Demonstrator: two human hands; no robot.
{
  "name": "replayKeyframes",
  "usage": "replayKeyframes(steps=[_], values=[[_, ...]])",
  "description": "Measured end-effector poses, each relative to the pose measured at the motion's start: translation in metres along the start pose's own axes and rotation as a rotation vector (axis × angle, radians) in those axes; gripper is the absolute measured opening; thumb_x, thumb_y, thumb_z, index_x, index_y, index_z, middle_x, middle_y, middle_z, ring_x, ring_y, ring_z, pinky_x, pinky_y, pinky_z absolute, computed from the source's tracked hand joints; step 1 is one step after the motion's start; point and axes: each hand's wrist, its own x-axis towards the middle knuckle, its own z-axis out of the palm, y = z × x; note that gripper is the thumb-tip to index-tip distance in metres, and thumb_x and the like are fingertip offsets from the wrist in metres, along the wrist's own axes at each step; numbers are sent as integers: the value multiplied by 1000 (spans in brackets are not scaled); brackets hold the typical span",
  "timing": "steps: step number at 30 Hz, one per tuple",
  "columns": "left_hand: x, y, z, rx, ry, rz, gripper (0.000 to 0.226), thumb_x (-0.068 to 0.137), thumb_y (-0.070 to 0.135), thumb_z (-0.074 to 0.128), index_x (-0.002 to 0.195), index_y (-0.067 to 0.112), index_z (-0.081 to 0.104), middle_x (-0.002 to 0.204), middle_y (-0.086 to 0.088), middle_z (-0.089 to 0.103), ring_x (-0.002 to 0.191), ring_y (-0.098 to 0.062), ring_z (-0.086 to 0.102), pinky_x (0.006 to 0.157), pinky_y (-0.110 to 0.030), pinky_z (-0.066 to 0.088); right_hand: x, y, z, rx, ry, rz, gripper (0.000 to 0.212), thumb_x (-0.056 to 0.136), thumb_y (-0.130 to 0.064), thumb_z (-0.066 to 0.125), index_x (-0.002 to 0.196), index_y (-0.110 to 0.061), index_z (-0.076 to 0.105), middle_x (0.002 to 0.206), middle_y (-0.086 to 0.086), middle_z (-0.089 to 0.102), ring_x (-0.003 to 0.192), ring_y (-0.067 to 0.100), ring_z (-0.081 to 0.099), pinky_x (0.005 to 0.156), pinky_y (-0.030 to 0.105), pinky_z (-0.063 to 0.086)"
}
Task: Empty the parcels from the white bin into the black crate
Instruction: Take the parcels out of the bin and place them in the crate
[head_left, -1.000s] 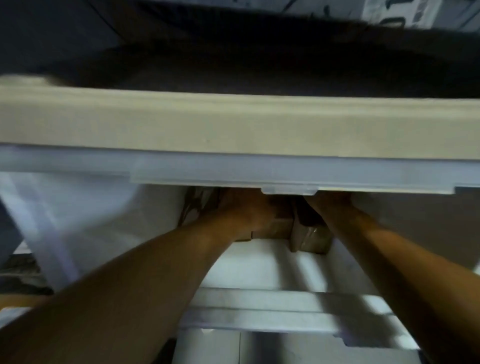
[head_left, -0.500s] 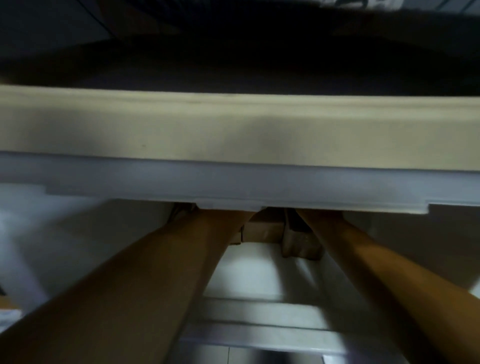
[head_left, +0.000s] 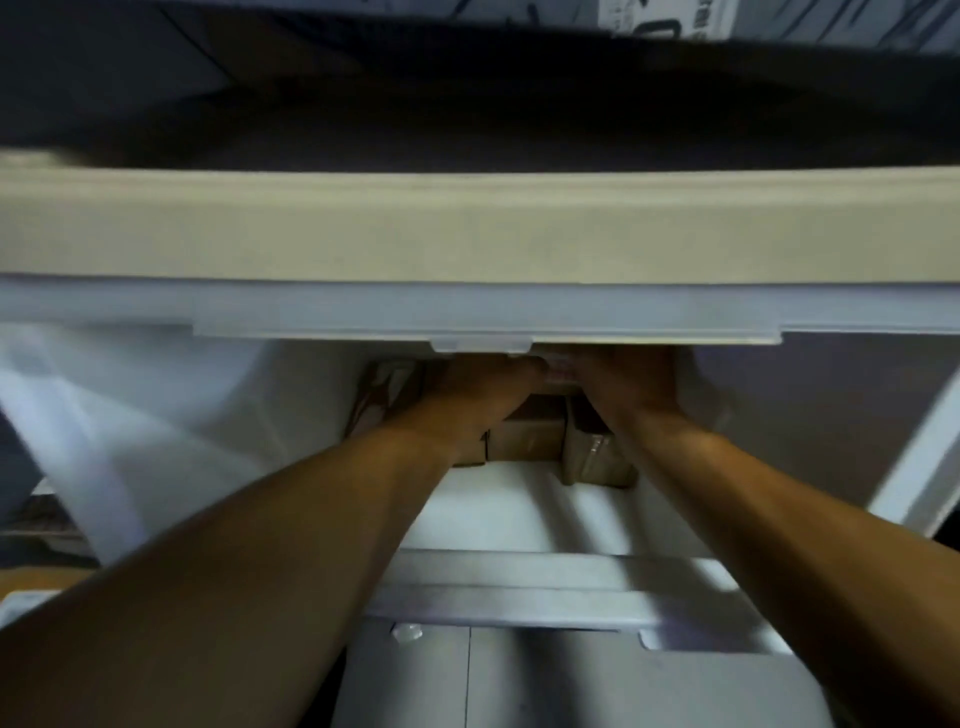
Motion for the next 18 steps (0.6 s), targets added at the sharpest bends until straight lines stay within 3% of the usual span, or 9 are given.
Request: replayKeyframes(steps=[1, 2, 3, 5, 8, 11, 14, 16, 18], values=[[-6, 0, -2, -27, 10, 15, 16, 93, 21, 66, 109, 22, 63, 98, 3, 63, 93, -17, 62, 60, -15, 49, -2, -1, -1, 26, 32, 22, 22, 96, -11, 65, 115, -22, 62, 118, -6, 57, 109, 0, 49, 96, 1, 35], [-9, -2, -5, -44, 11, 50, 17, 92, 17, 65, 108, 24, 63, 97, 3, 63, 92, -17, 62, 62, -17, 50, -3, -3, -1, 27, 63, 48, 19, 94, -12, 64, 108, -24, 66, 114, -3, 64, 106, 8, 58, 99, 17, 46], [-13, -3, -9, -40, 18, 74, 20, 91, 16, 64, 108, 26, 63, 100, 3, 63, 96, -19, 63, 66, -22, 51, -2, 2, 3, 17, 97, 76, 16, 90, -17, 64, 104, -22, 70, 111, 4, 72, 105, 21, 67, 96, 36, 55], [-22, -8, -15, -40, 20, 84, 29, 90, 16, 62, 118, 25, 63, 105, 4, 63, 101, -19, 62, 71, -25, 49, -4, 11, 4, 12, 83, 194, 29, 80, -34, 59, 104, -21, 70, 107, 11, 74, 101, 36, 71, 81, 52, 60], [-34, -13, -23, -56, 50, 65, 38, 86, 22, 62, 123, 23, 65, 110, 3, 68, 101, -20, 66, 75, -30, 54, -6, 11, 3, 37, 81, 310, 44, 66, -38, 54, 99, -15, 71, 98, 10, 75, 92, 36, 72, 79, 51, 61], [-51, -16, -30, -66, 78, 52, 35, 85, 25, 63, 119, 23, 66, 105, 6, 69, 93, -16, 66, 69, -23, 54, -21, -3, 3, 77, 110, 383, 36, 75, -33, 57, 100, -13, 72, 101, 14, 75, 95, 38, 72, 86, 50, 59], [-64, -17, -36, -145, 106, 38, 24, 92, 26, 63, 116, 22, 64, 98, 7, 67, 81, -8, 63, 64, -21, 52, -38, -10, 1, 150, 130, 406, 43, 70, -31, 55, 102, -7, 73, 103, 18, 75, 98, 41, 70, 89, 51, 58], [-75, -19, -40, -216, 123, 41, 22, 92, 31, 63, 111, 20, 65, 96, 4, 69, 80, -9, 64, 65, -24, 50, -55, -22, 0, 254, 165, 453, 31, 82, -20, 59, 106, -6, 71, 100, 17, 73, 89, 37, 70, 81, 47, 60], [-86, -17, -46, -321, 127, 7, 24, 87, 38, 66, 105, 22, 65, 97, -2, 74, 86, -19, 70, 76, -34, 57, -70, -31, -1, 344, 186, 506, 25, 88, -10, 59, 111, -5, 68, 94, 15, 69, 72, 28, 65, 57, 35, 56]])
